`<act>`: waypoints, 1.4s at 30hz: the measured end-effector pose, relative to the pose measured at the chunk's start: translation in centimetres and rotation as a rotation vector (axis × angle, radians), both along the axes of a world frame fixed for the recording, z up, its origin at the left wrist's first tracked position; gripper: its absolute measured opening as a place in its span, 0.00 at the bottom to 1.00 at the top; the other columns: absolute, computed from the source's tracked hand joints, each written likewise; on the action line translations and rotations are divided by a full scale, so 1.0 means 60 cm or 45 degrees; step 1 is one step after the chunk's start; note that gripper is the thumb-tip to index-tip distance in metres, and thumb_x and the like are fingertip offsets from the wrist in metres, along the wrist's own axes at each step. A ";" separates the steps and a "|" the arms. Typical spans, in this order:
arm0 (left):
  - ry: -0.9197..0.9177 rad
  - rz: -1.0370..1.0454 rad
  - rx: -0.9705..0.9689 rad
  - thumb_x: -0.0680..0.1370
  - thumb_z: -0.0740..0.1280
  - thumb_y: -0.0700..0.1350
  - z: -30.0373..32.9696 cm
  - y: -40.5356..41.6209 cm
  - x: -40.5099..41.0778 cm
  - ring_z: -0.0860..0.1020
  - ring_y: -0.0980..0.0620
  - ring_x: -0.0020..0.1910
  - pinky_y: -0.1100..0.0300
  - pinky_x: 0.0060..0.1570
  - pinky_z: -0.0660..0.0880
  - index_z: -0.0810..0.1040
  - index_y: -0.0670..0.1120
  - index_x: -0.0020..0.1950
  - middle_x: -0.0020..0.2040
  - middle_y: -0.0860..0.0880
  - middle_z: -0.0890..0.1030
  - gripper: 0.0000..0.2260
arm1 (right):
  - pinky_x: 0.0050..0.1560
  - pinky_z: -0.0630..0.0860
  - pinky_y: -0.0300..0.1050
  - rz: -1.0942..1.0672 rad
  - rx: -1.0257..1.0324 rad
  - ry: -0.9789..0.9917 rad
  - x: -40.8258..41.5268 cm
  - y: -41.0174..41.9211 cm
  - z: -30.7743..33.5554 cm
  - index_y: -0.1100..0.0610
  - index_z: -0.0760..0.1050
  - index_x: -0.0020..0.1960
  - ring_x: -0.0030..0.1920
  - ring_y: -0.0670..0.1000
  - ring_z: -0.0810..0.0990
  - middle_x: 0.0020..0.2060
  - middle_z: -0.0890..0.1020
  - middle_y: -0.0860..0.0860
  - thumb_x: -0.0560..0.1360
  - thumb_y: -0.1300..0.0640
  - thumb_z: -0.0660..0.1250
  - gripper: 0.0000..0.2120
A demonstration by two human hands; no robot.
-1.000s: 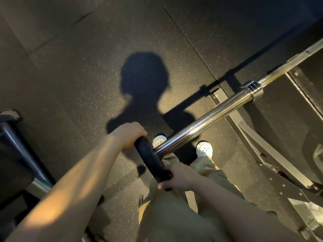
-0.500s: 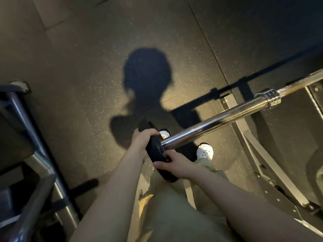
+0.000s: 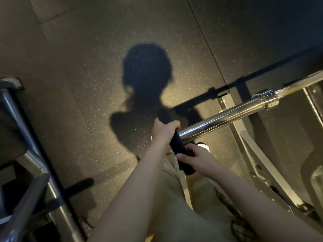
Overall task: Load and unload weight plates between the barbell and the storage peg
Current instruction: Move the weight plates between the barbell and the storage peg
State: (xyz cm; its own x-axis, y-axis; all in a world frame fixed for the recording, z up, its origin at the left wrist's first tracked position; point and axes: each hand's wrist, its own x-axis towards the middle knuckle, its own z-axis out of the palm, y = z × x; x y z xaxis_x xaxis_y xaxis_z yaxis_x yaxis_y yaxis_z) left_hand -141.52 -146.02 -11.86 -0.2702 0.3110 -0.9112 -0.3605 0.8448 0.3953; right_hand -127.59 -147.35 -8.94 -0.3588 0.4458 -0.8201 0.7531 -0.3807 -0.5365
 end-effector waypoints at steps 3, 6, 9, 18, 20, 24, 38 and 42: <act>-0.032 -0.014 -0.024 0.73 0.69 0.42 0.002 0.038 0.019 0.76 0.45 0.52 0.50 0.50 0.76 0.67 0.48 0.62 0.53 0.46 0.75 0.20 | 0.52 0.80 0.51 -0.011 0.035 -0.053 0.018 0.027 -0.002 0.51 0.74 0.53 0.47 0.49 0.82 0.46 0.81 0.51 0.76 0.47 0.67 0.10; 0.021 -0.066 -0.081 0.70 0.70 0.45 -0.003 0.054 0.026 0.76 0.43 0.53 0.51 0.49 0.76 0.64 0.44 0.71 0.58 0.43 0.74 0.31 | 0.54 0.79 0.51 -0.022 -0.014 -0.020 0.019 0.040 -0.001 0.52 0.73 0.55 0.49 0.50 0.81 0.48 0.81 0.52 0.78 0.46 0.65 0.11; 0.090 -0.081 -0.093 0.69 0.70 0.47 -0.007 0.056 0.032 0.74 0.44 0.53 0.50 0.50 0.75 0.62 0.44 0.72 0.60 0.43 0.72 0.34 | 0.56 0.78 0.49 -0.064 -0.132 0.056 0.021 0.039 0.001 0.50 0.70 0.58 0.50 0.50 0.80 0.50 0.81 0.52 0.79 0.47 0.62 0.11; 0.074 0.360 -0.055 0.70 0.74 0.43 0.008 0.029 0.080 0.71 0.47 0.56 0.44 0.62 0.71 0.56 0.59 0.76 0.61 0.49 0.68 0.40 | 0.44 0.79 0.38 -0.146 -0.407 0.203 0.042 0.038 -0.026 0.50 0.72 0.54 0.40 0.44 0.82 0.43 0.82 0.49 0.78 0.47 0.65 0.09; 0.119 0.298 -0.048 0.70 0.72 0.39 0.008 0.031 0.083 0.72 0.46 0.57 0.43 0.62 0.72 0.57 0.59 0.75 0.61 0.48 0.69 0.39 | 0.46 0.80 0.43 -0.164 -0.420 0.233 0.039 0.038 -0.032 0.53 0.74 0.53 0.40 0.47 0.81 0.42 0.81 0.50 0.76 0.49 0.68 0.10; 0.087 0.332 -0.029 0.67 0.71 0.37 0.009 0.054 0.079 0.75 0.43 0.52 0.44 0.55 0.76 0.63 0.56 0.73 0.57 0.44 0.74 0.37 | 0.45 0.83 0.44 -0.027 -0.242 0.183 0.028 0.050 -0.035 0.51 0.73 0.51 0.38 0.46 0.82 0.41 0.81 0.50 0.71 0.56 0.73 0.12; 0.030 0.241 0.078 0.70 0.70 0.38 0.009 0.121 0.160 0.74 0.44 0.53 0.45 0.59 0.75 0.58 0.55 0.76 0.57 0.45 0.72 0.38 | 0.43 0.83 0.45 -0.007 -0.032 -0.015 0.106 0.117 -0.034 0.51 0.74 0.52 0.39 0.48 0.84 0.42 0.83 0.52 0.69 0.61 0.74 0.15; 0.067 0.254 0.070 0.69 0.69 0.38 0.009 0.130 0.162 0.75 0.44 0.51 0.45 0.57 0.76 0.67 0.54 0.66 0.51 0.45 0.73 0.28 | 0.44 0.82 0.43 -0.023 0.019 -0.031 0.101 0.117 -0.039 0.50 0.75 0.51 0.40 0.46 0.83 0.42 0.82 0.50 0.69 0.59 0.74 0.14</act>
State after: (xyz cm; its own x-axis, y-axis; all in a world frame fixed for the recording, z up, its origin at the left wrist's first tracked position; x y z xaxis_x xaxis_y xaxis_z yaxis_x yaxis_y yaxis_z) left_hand -131.78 -138.24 -11.34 -0.3783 0.2957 -0.8772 -0.4961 0.7352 0.4618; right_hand -121.53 -140.34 -11.25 -0.3309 0.4643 -0.8216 0.7591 -0.3863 -0.5240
